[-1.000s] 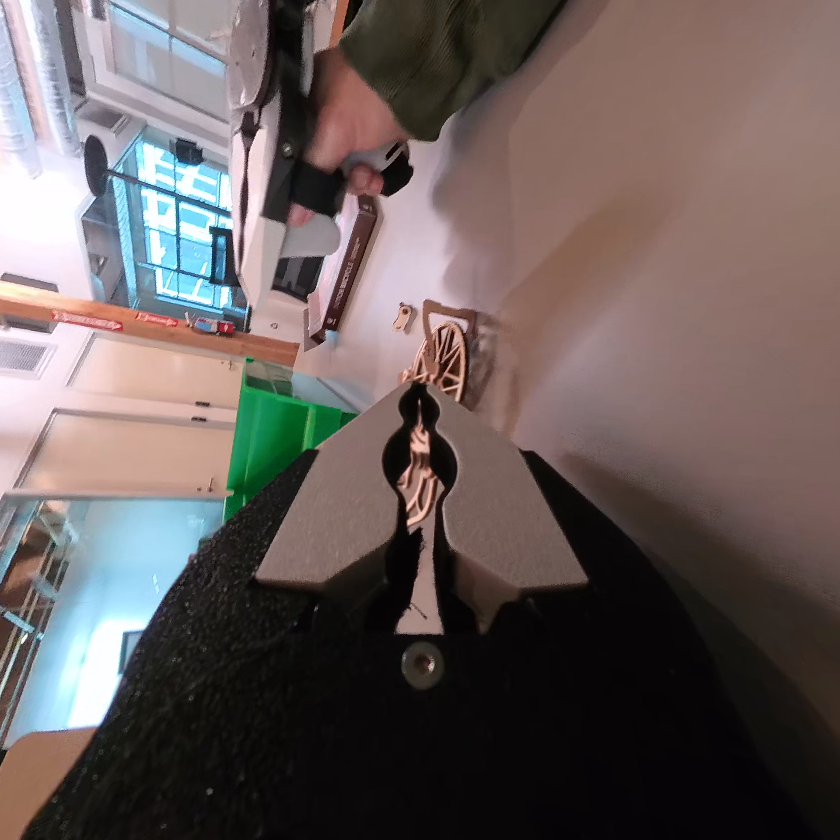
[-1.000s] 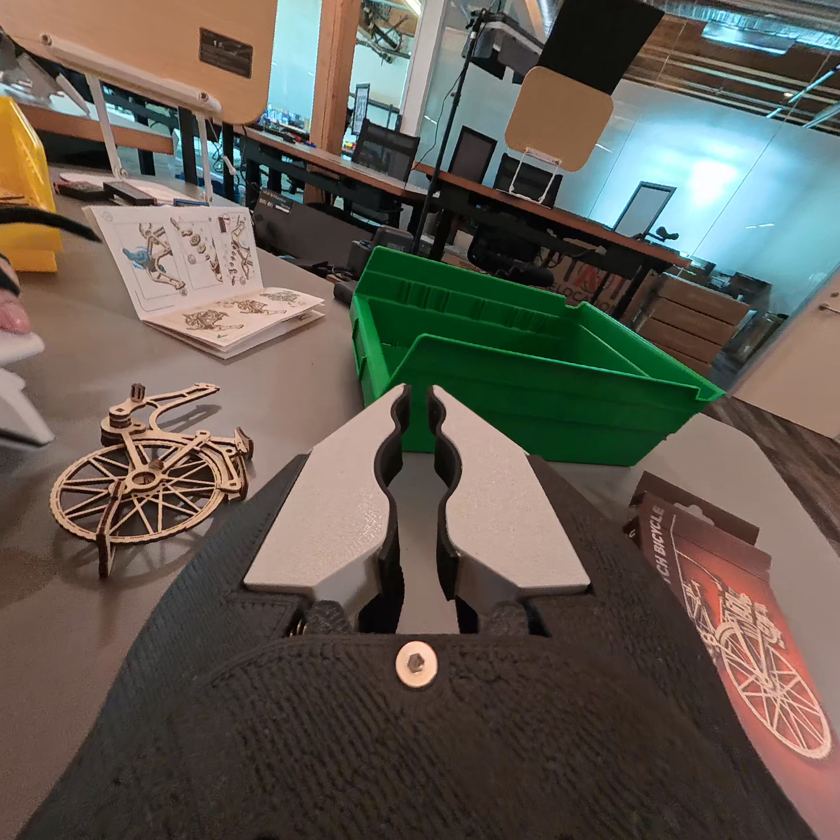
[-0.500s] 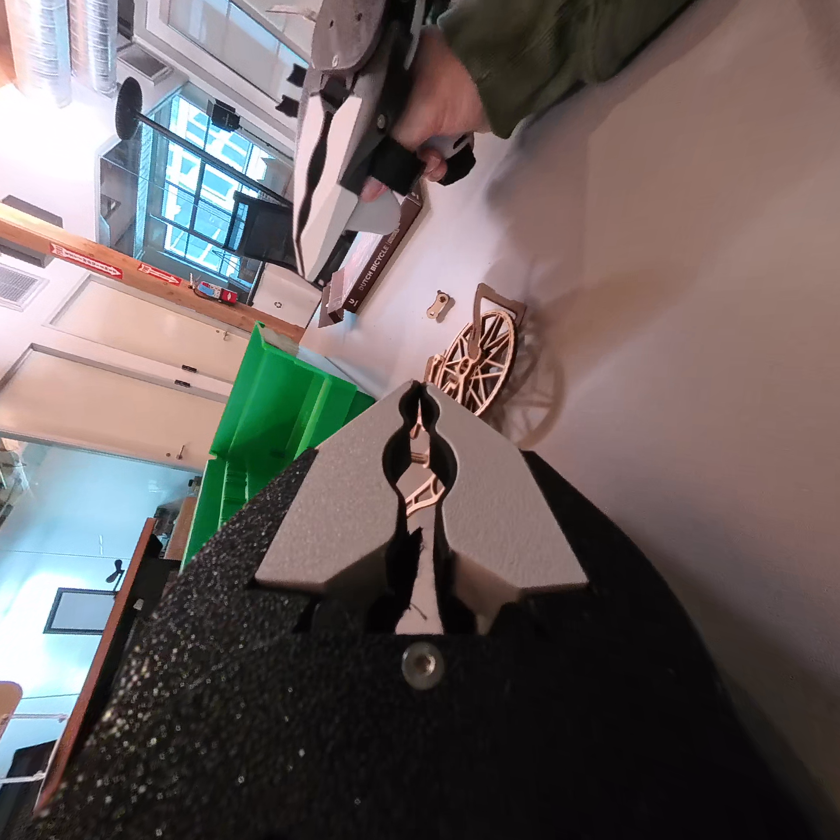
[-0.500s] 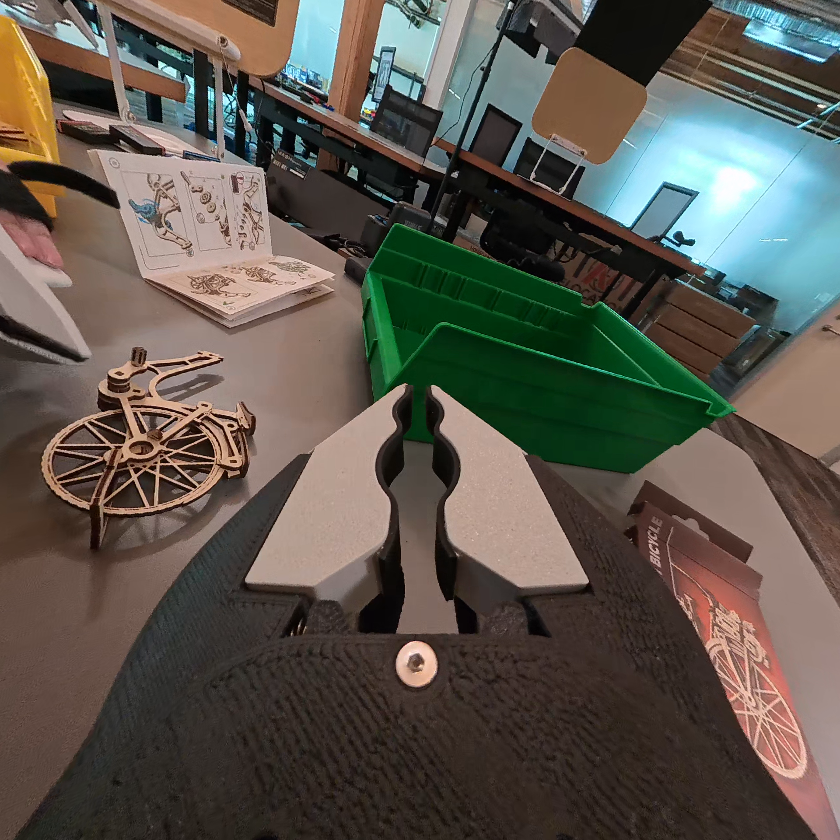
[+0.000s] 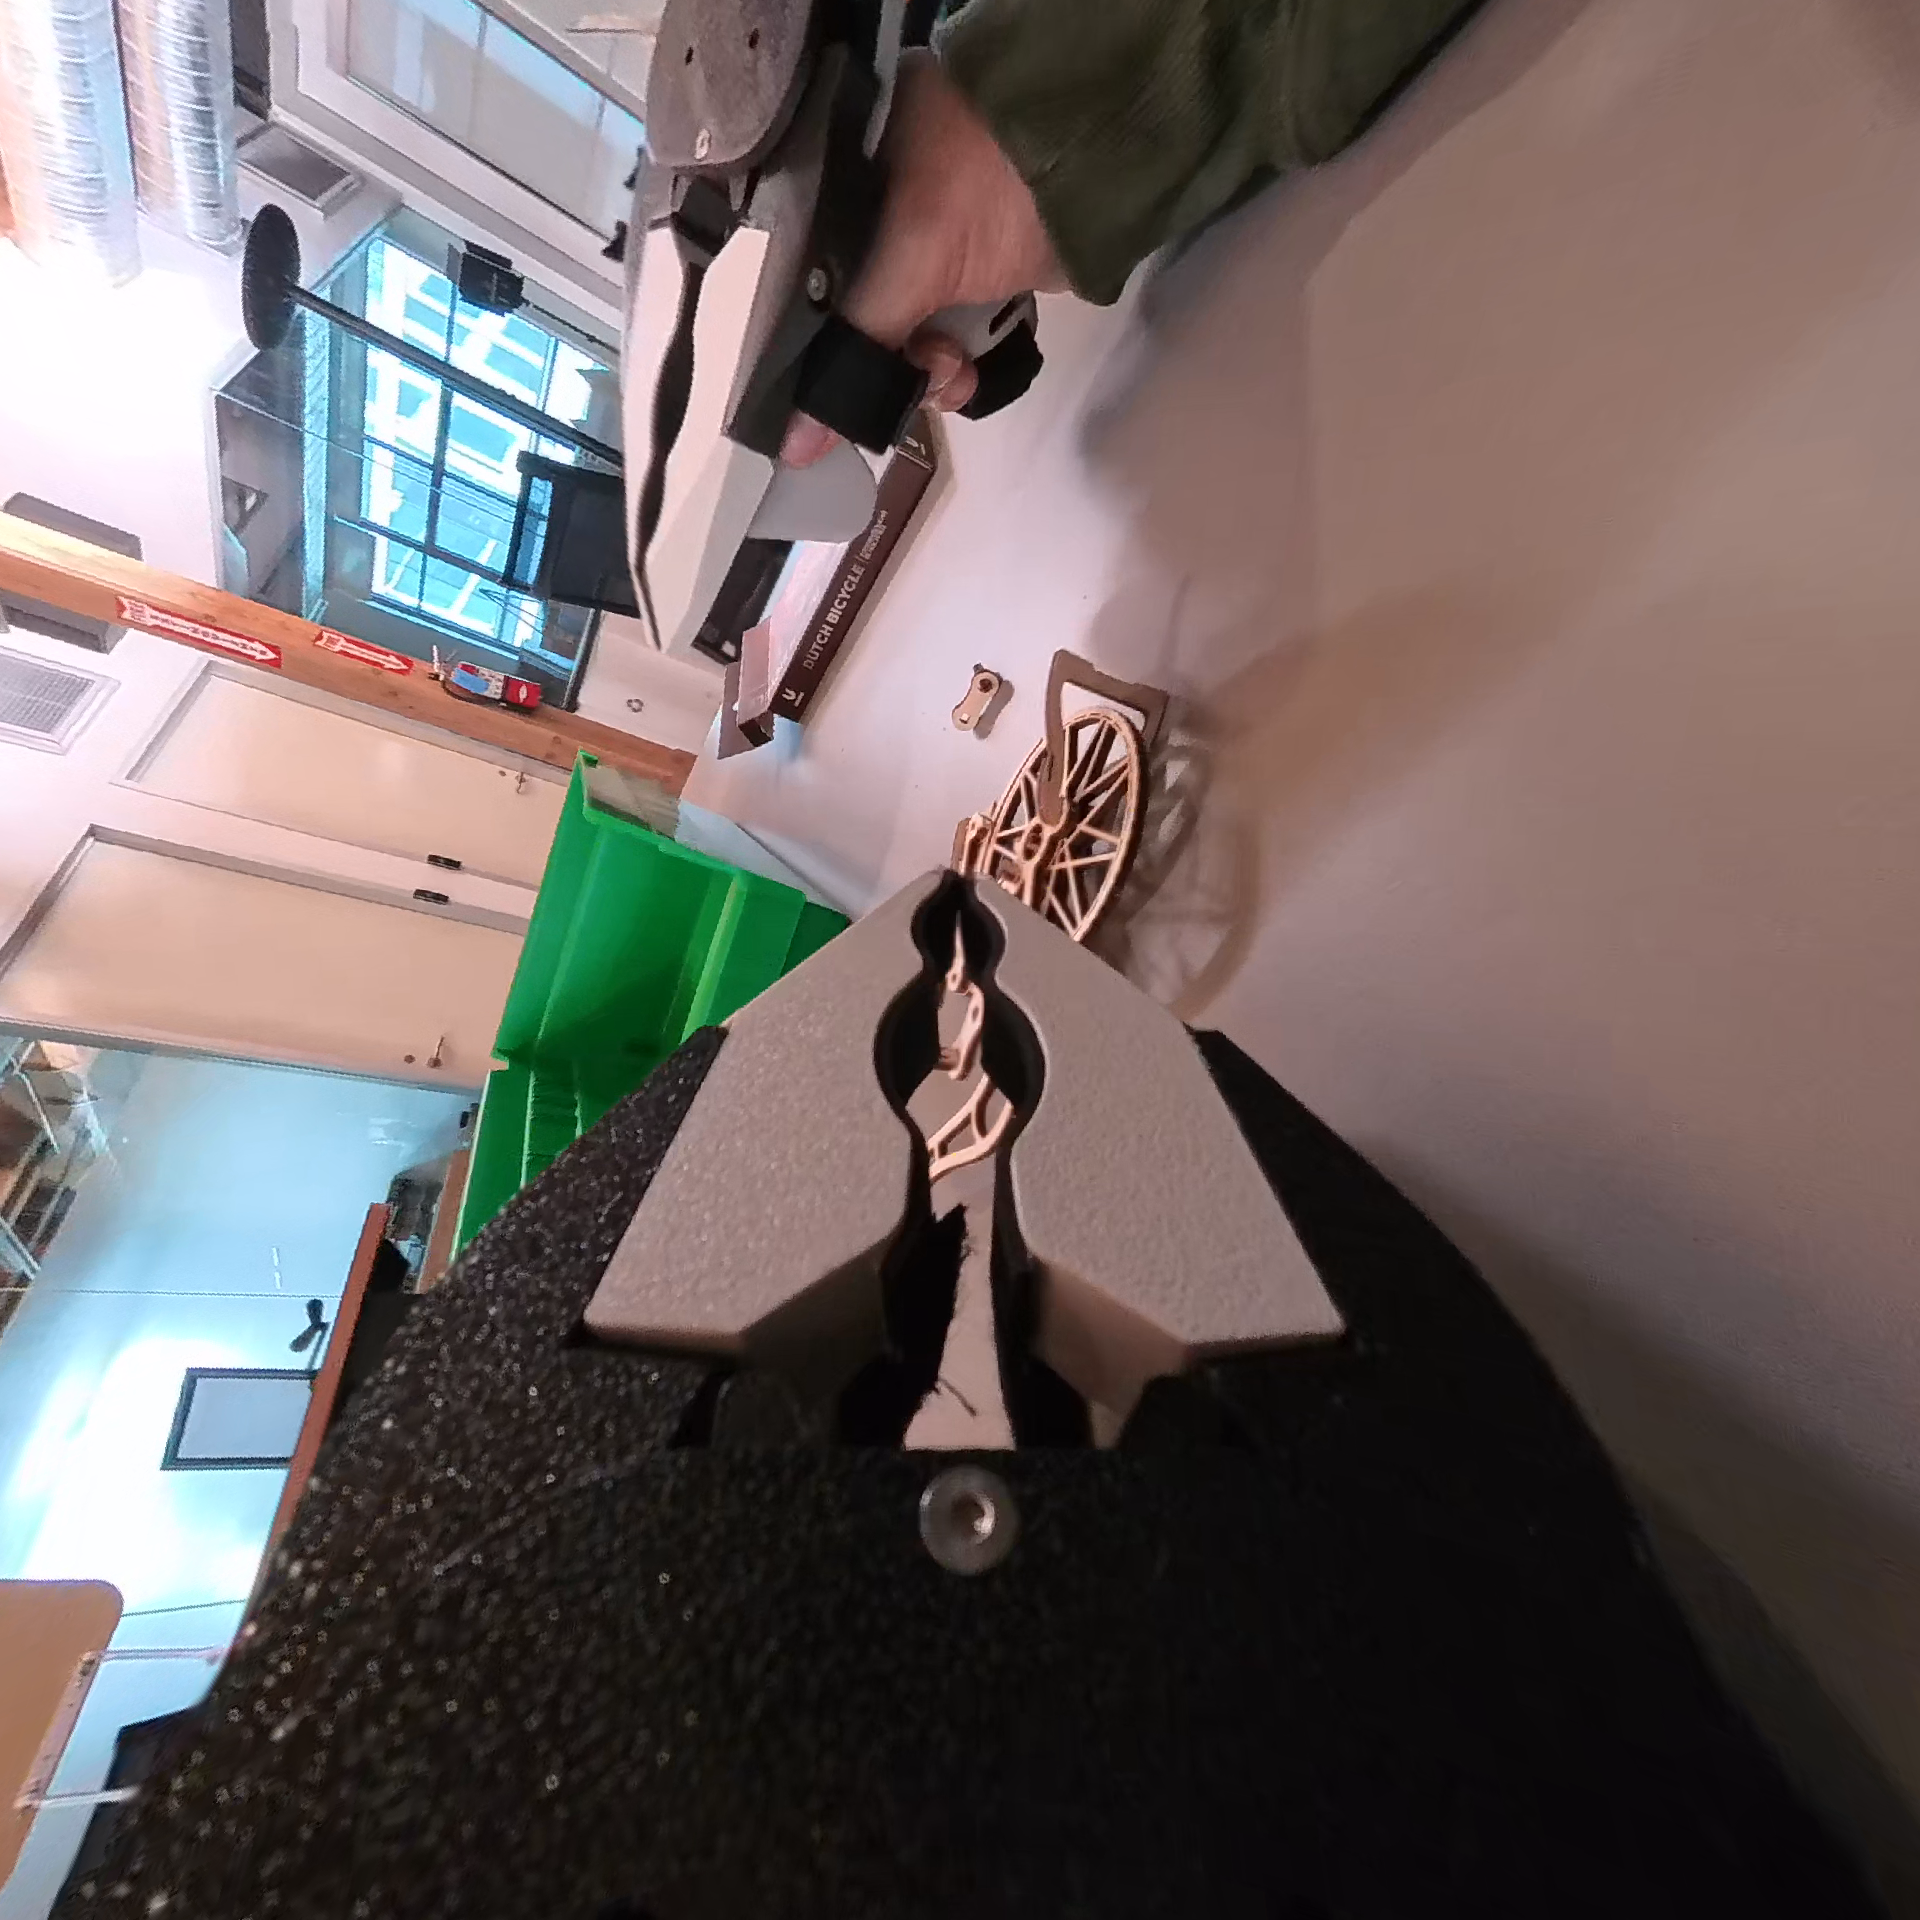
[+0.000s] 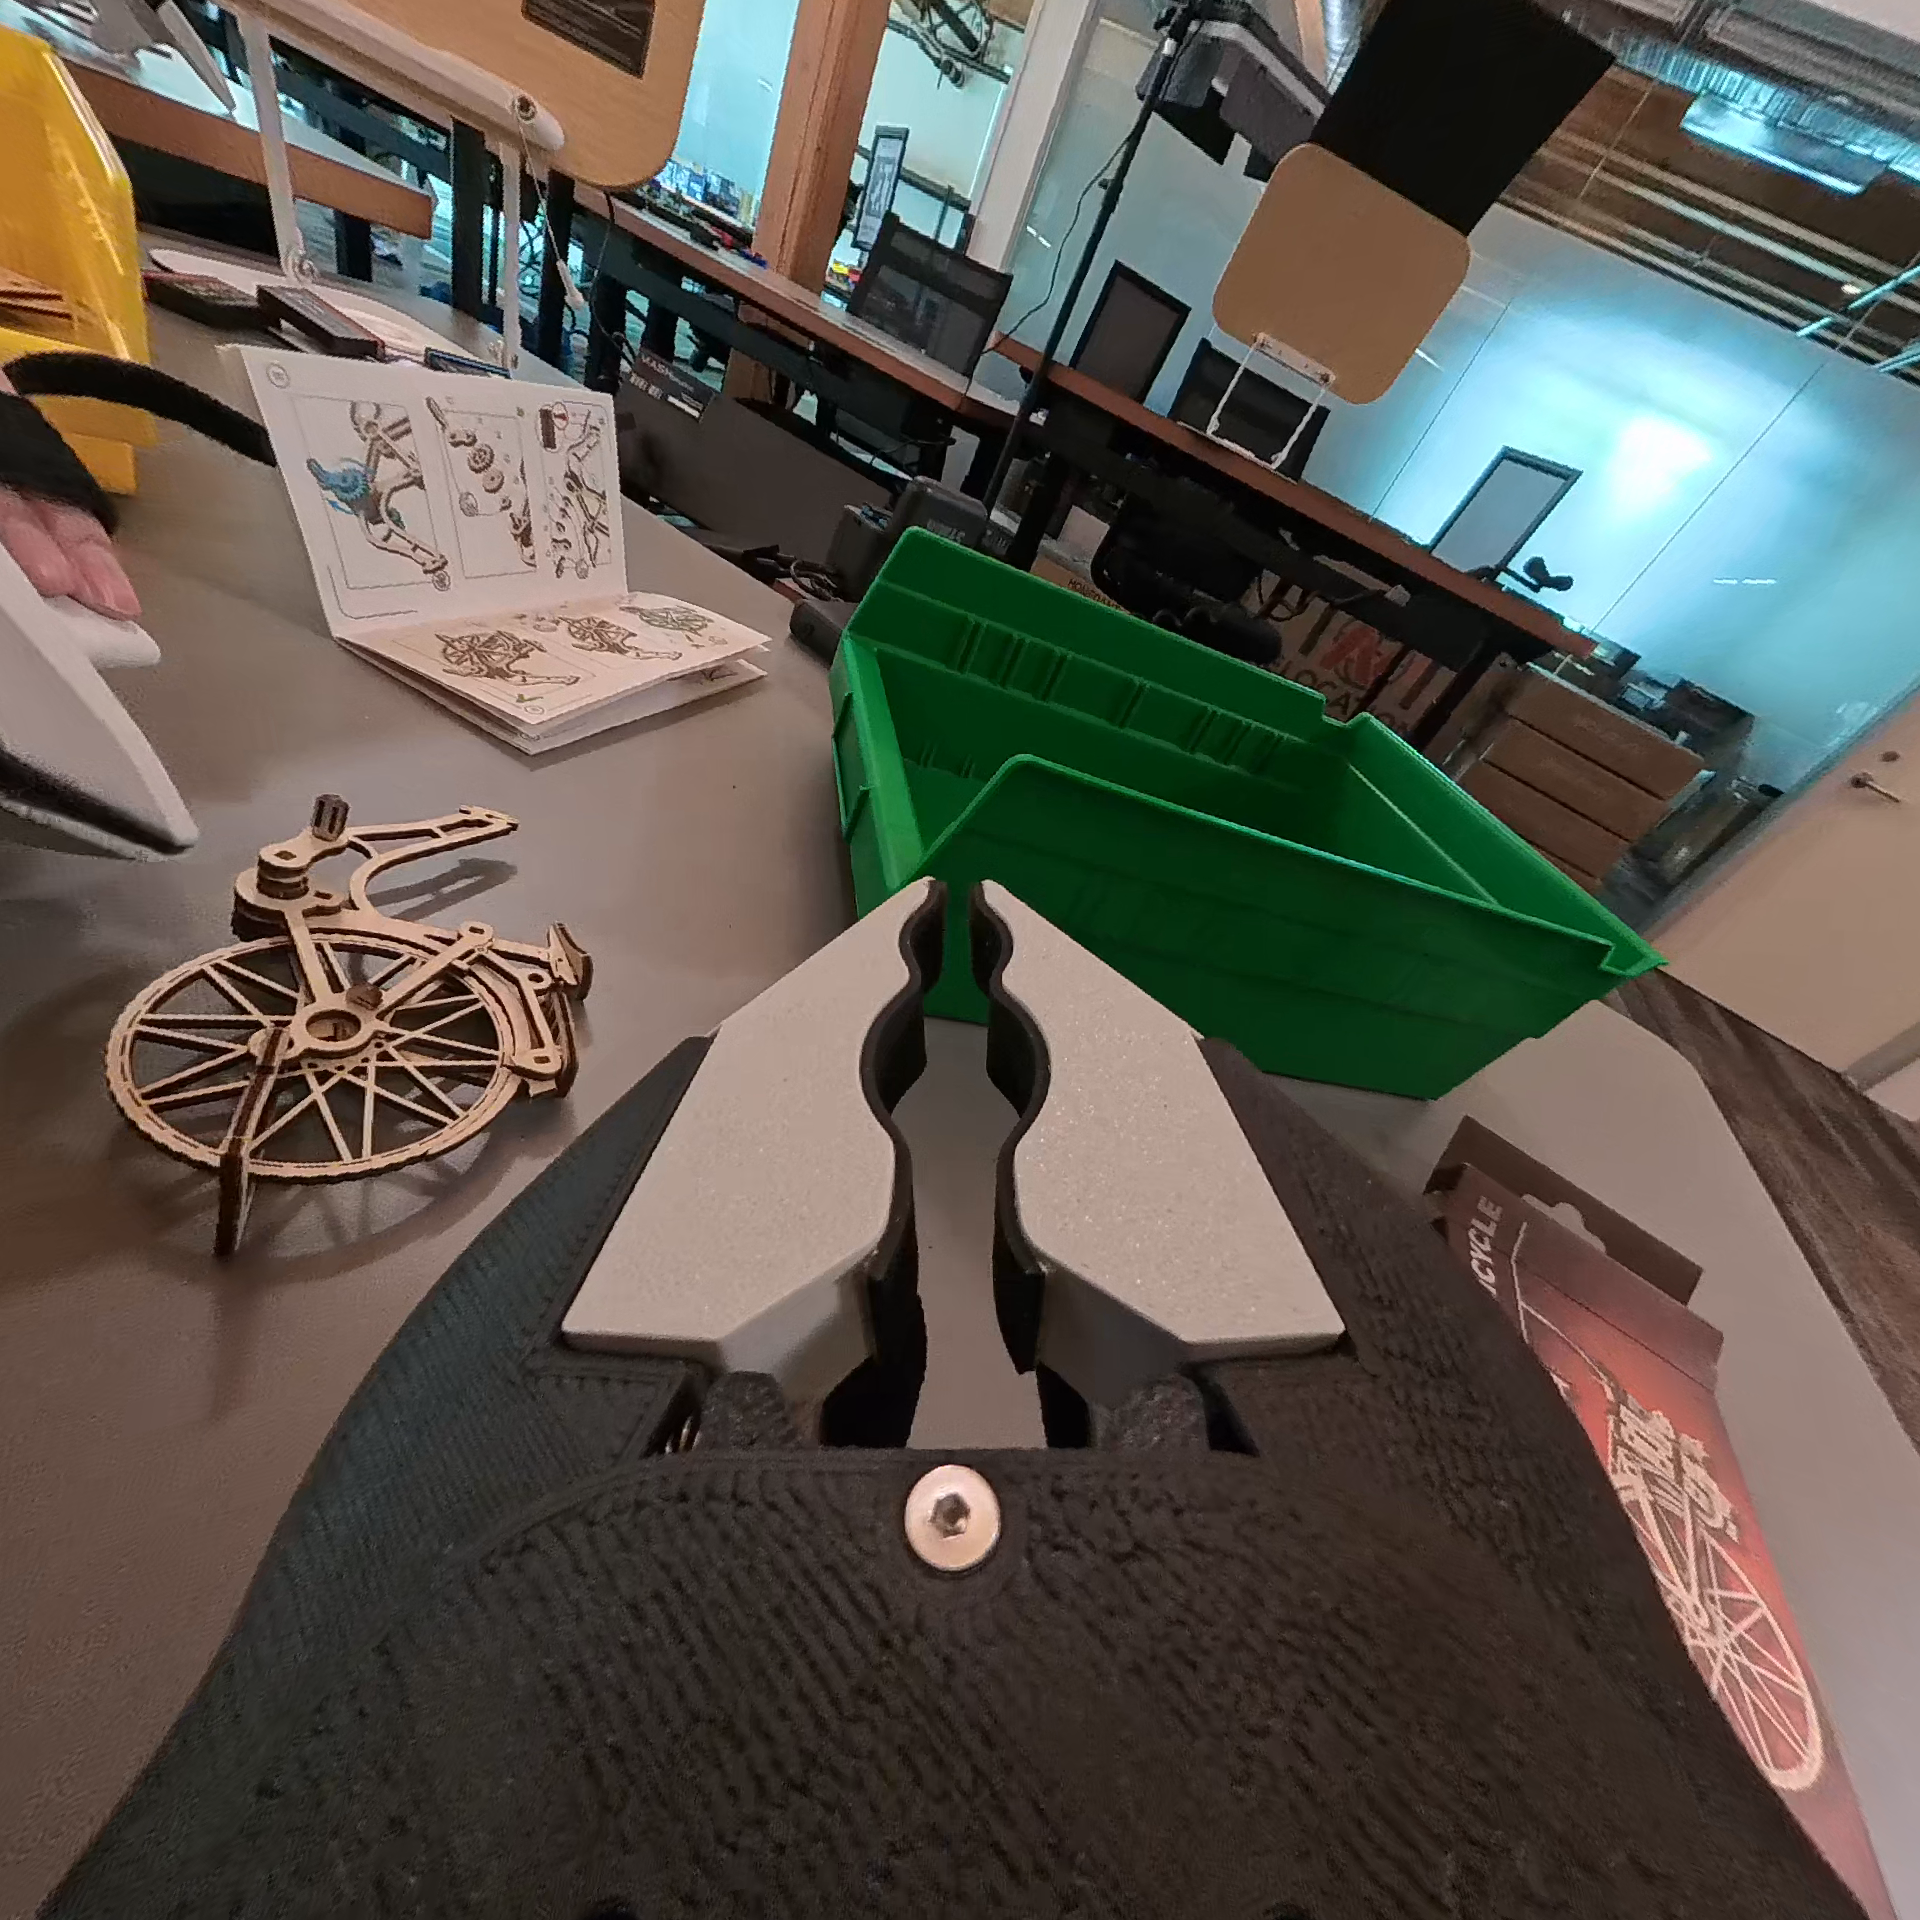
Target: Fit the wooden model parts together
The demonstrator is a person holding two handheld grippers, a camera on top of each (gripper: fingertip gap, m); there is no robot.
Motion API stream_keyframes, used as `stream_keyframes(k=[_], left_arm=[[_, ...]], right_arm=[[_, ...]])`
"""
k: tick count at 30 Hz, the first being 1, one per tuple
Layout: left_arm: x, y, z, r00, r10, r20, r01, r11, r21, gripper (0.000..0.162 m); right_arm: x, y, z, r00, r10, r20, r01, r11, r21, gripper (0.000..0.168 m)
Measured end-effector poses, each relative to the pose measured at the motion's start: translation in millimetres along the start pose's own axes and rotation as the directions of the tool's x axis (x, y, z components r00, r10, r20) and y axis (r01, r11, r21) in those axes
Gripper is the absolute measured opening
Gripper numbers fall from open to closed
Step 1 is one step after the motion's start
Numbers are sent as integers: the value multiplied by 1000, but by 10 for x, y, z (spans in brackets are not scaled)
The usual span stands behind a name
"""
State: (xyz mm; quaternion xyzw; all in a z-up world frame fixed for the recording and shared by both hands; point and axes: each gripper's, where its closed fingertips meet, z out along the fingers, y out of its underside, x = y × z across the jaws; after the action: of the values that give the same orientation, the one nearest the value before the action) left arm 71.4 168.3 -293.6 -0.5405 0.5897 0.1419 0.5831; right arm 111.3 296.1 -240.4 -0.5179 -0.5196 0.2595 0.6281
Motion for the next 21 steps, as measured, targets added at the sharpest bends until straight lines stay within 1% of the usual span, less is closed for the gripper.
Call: stream_keyframes(k=[1,4,13,15,18,21], left_arm=[[4,3,4,1000,6,-1,-6,1000,-4,0],[-7,7,6,1000,-3,2,3,1000,-1,0],[-116,-44,-22,995,-92,36,90,995,49,0],[-174,-57,-38,991,-116,61,112,992,66,0],[-256,-76,-76,979,-187,77,178,978,105,0],[-368,-34,-114,957,-273,100,260,957,130,2]], right_arm=[[-2,6,4,1000,1,2,-1,1000,-3,2],[7,22,10,1000,3,1,-3,1000,-9,2],[5,22,21,1000,-4,-4,4,1000,-11,2],[7,16,24,1000,-6,-7,6,1000,-10,2],[3,-21,34,1000,-4,-10,4,1000,3,2],[-2,-47,47,999,-33,-19,33,999,2,2]])
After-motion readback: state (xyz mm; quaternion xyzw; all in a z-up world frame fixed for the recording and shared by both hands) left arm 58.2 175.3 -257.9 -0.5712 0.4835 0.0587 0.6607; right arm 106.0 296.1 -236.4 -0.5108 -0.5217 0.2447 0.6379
